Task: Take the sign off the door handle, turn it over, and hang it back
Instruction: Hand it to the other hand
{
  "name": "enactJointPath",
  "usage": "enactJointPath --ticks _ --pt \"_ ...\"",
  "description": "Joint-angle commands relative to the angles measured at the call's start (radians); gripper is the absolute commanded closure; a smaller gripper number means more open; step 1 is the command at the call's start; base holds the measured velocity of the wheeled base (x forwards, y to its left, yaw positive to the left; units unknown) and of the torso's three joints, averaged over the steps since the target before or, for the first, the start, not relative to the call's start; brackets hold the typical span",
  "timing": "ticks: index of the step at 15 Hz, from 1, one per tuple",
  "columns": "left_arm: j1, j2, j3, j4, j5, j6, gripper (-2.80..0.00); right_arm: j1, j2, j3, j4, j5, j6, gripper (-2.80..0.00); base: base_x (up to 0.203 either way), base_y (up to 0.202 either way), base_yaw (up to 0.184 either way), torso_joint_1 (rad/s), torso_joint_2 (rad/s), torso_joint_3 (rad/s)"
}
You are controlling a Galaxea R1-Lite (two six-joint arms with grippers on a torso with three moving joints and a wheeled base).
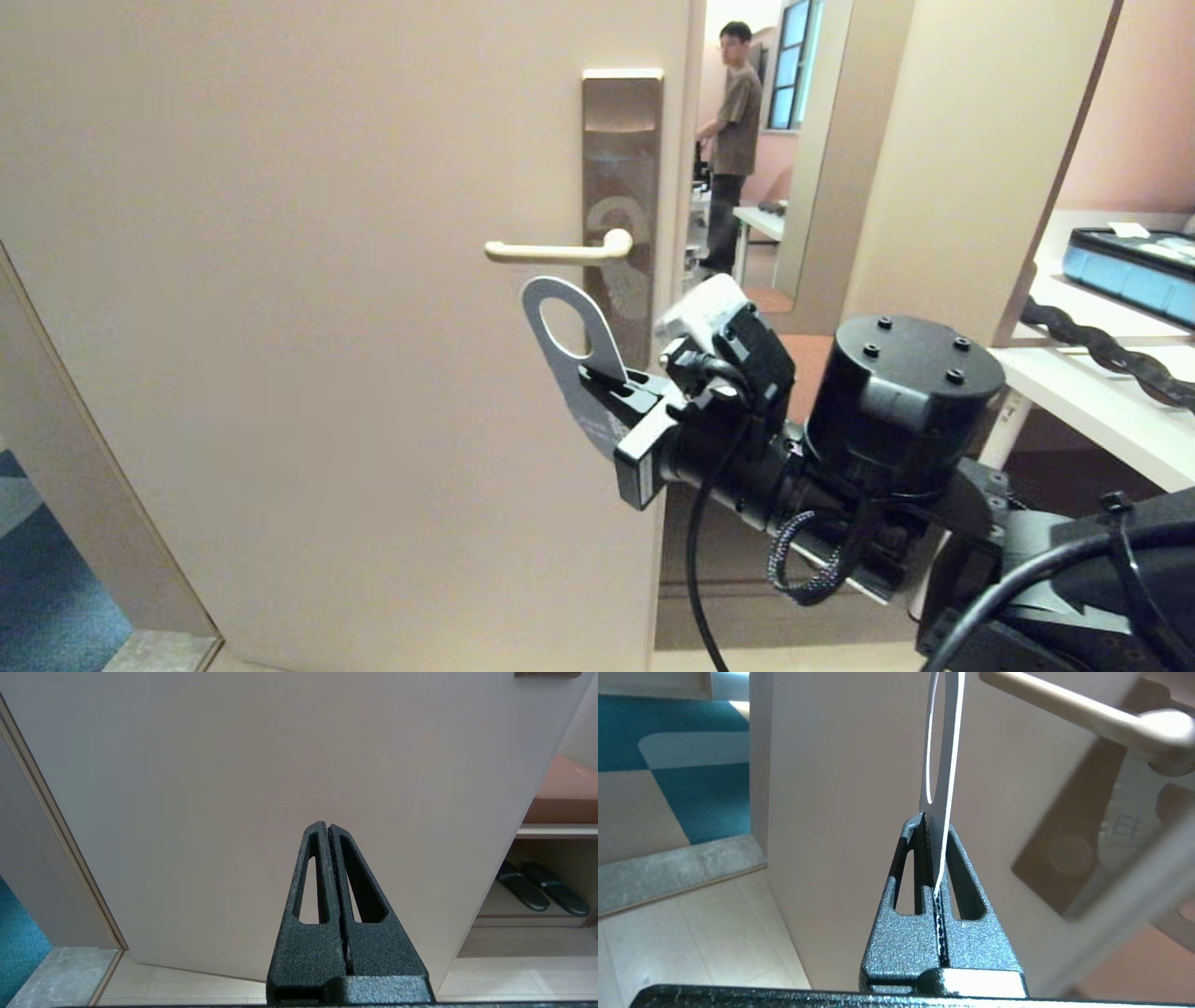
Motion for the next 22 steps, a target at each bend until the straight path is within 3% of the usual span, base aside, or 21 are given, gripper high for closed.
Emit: enactJointPath --ticks 1,5,10,16,19,22 --pt "0.0 0.001 0.0 0.0 0.0 0.0 0.0 0.0 -0.094 0.075 -0.004 -0.003 -0.002 0.0 0.0 0.0 0.0 0.0 0.0 0.0" --pt "0.0 0.001 0.0 0.0 0.0 0.0 0.0 -0.02 -0.202 0.211 -0.003 -0.005 -0.002 0.0 0.0 0.0 0.0 0.0 0.0 0.0" --pt "0.0 0.001 0.0 0.0 0.0 0.0 0.0 -0.107 -0.352 0.369 0.023 -0.005 0.003 0.0 0.0 0.0 0.0 0.0 0.0 0.0" --pt "0.0 0.001 0.0 0.0 0.0 0.0 0.0 -0.373 -0.556 0.452 0.208 0.0 0.017 0.0 0.0 0.0 0.0 0.0 0.0 0.0" --pt "0.0 0.001 0.0 0.0 0.0 0.0 0.0 -0.508 -0.637 0.482 0.271 0.001 0.08 0.0 0.0 0.0 0.0 0.0 0.0 0.0" --pt "0.0 0.001 0.0 0.0 0.0 0.0 0.0 -0.596 -0.743 0.588 0.313 0.005 0.098 0.0 0.0 0.0 0.0 0.0 0.0 0.0"
